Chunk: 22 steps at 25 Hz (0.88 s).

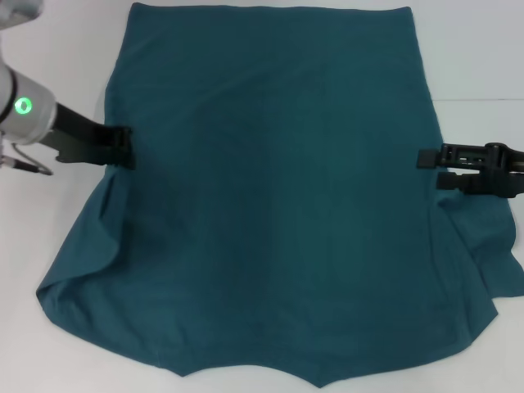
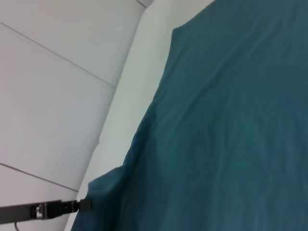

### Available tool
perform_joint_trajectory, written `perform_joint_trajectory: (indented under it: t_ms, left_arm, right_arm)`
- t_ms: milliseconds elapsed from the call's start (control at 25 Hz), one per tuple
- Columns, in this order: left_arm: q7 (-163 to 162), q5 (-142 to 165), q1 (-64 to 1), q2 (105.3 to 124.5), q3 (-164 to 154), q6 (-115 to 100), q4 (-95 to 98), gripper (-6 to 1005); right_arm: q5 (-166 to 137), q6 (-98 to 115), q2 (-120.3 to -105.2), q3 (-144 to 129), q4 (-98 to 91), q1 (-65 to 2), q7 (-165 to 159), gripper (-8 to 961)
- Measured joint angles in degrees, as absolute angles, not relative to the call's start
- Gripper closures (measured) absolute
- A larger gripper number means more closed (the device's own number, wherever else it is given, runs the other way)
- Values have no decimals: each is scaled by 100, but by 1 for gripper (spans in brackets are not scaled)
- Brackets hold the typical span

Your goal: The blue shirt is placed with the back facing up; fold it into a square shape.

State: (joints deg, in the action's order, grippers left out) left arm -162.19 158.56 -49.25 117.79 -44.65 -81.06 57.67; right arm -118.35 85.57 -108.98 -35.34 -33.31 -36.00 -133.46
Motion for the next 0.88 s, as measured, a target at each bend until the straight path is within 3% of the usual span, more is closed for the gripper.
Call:
perform_joint_trajectory:
  t_ms: [240,440,880]
  left_arm:
    - [-16327,15925,-5170,11789,-4503,-7666,5243,999]
    - [-16267,15891,-5328,11667,-4487,-7366,4666,999]
    - [-14441,13862,-5116,11547,-4238,-8553,4711,812]
  right_arm:
    - [-11838,8533,-10903,-3560,-3327,-3612,-13346,67]
    - [-11839,8533,-10905,-3560,-3327,-3608,-13365,68]
    - [-11908,8446,-10905,-3559,-3332,-3620,-13349,70]
